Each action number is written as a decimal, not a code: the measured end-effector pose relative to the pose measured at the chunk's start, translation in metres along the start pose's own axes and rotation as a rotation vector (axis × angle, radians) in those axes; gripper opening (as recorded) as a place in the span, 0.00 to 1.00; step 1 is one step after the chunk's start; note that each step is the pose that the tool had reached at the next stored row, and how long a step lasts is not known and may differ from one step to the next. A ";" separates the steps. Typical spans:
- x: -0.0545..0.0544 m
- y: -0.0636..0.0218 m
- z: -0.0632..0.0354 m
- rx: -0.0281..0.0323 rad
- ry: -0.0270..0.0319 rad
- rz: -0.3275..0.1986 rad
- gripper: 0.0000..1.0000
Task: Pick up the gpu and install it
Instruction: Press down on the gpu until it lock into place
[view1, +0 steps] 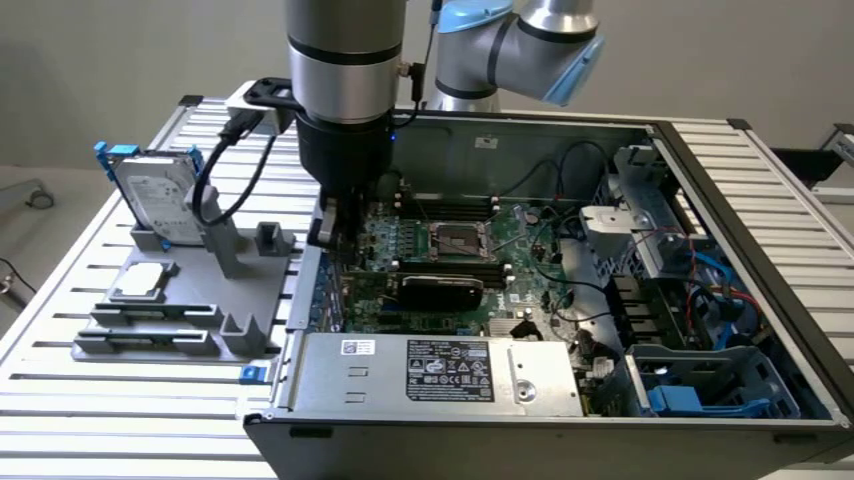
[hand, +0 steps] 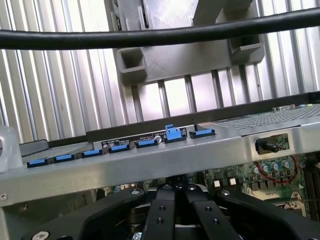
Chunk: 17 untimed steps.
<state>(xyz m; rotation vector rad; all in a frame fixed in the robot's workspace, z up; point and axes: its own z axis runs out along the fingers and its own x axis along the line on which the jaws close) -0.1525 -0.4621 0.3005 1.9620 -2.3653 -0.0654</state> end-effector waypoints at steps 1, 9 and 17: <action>0.000 0.0000 0.0000 -0.0013 0.0002 0.001 0.11; 0.000 0.0000 -0.0012 -0.0136 0.0020 0.004 0.11; -0.001 -0.0022 -0.0014 -0.0150 0.0004 0.004 0.11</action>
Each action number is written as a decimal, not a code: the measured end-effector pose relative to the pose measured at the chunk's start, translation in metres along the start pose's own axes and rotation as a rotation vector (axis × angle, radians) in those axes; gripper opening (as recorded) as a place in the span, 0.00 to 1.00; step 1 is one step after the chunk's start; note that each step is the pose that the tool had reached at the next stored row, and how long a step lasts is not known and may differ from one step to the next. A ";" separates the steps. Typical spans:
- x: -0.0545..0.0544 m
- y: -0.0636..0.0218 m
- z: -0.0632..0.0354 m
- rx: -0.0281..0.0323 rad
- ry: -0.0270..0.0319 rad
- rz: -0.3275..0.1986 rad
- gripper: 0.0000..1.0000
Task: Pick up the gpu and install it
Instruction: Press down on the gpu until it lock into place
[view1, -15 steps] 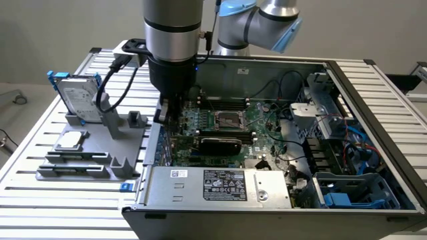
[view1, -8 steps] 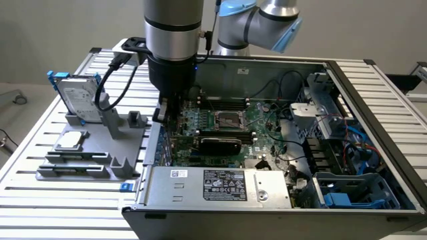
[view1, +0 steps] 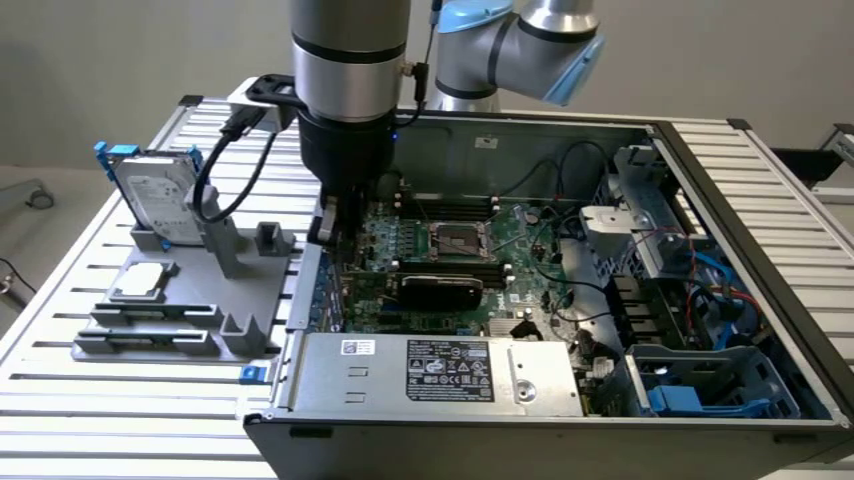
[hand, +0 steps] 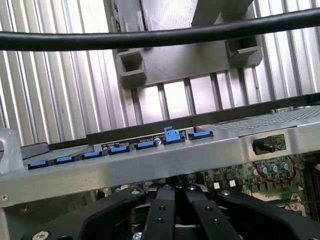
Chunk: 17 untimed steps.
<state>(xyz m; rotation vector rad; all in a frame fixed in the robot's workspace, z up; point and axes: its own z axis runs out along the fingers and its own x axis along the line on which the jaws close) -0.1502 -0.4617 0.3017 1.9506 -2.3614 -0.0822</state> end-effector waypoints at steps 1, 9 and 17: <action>0.000 0.0000 0.0000 -0.0001 -0.0001 0.000 0.11; 0.000 -0.0004 0.0015 -0.0004 -0.0016 0.000 0.11; 0.000 -0.0013 0.0018 -0.0007 -0.0025 0.001 0.11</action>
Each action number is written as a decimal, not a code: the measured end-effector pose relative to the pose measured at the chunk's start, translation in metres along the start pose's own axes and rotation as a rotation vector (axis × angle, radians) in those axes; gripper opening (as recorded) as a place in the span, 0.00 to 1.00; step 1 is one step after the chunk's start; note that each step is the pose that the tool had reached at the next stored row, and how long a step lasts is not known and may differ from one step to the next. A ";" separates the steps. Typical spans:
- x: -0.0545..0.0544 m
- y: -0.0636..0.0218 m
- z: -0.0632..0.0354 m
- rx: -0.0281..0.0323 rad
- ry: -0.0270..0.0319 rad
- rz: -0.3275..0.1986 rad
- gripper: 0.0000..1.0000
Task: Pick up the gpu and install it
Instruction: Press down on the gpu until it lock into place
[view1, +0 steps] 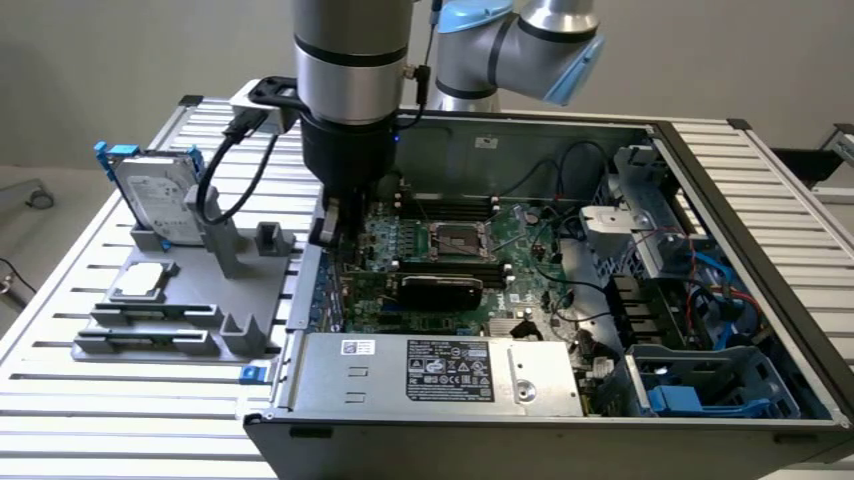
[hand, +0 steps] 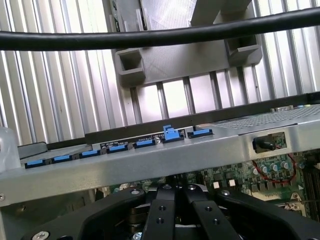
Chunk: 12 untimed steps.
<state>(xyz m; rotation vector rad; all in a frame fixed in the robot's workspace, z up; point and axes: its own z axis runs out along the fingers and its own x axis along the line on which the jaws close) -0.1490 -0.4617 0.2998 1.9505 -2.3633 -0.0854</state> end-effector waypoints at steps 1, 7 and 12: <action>0.000 -0.0003 -0.0001 -0.0002 0.0001 0.000 0.11; -0.001 -0.0060 -0.0060 -0.0024 -0.0001 0.000 0.11; -0.004 -0.0205 -0.0099 -0.0029 -0.0026 -0.001 0.11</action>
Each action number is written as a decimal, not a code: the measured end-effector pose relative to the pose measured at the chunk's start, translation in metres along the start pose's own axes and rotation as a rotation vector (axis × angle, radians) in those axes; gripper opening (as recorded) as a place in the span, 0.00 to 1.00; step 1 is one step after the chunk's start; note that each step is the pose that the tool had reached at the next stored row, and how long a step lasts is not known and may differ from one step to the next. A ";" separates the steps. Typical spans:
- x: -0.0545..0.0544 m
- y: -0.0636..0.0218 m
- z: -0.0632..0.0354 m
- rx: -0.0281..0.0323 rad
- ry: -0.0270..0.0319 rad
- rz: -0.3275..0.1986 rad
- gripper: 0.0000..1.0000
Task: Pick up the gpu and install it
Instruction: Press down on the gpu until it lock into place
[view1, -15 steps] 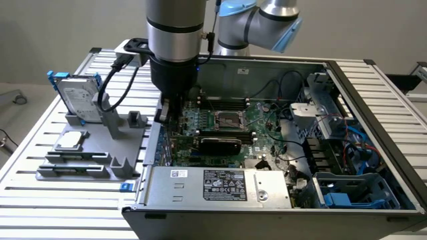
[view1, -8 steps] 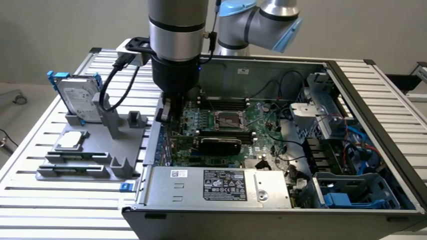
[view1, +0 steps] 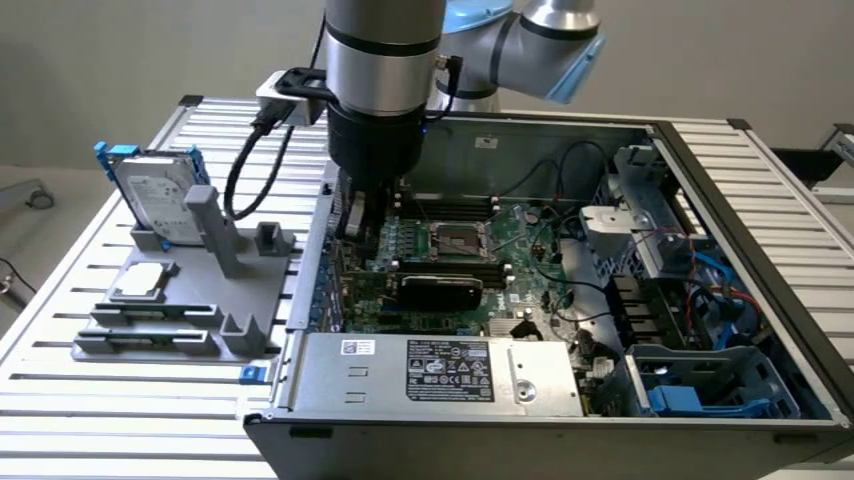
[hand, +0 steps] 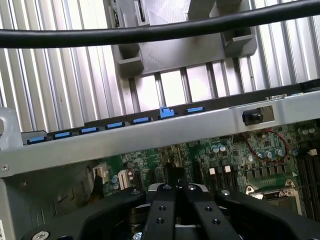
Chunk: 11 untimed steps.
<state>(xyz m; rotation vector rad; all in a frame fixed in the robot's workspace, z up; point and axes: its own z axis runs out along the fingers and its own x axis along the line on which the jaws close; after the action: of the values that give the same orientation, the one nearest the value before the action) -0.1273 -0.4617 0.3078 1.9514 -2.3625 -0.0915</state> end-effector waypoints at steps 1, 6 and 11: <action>-0.001 -0.0034 -0.0007 -0.0002 -0.0010 -0.001 0.11; -0.003 -0.0165 -0.0041 -0.0015 -0.0075 -0.014 0.11; -0.005 -0.0263 -0.0072 -0.0022 -0.0114 -0.035 0.11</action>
<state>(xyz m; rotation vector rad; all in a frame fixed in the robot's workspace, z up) -0.1001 -0.4621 0.3124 1.9971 -2.3344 -0.1075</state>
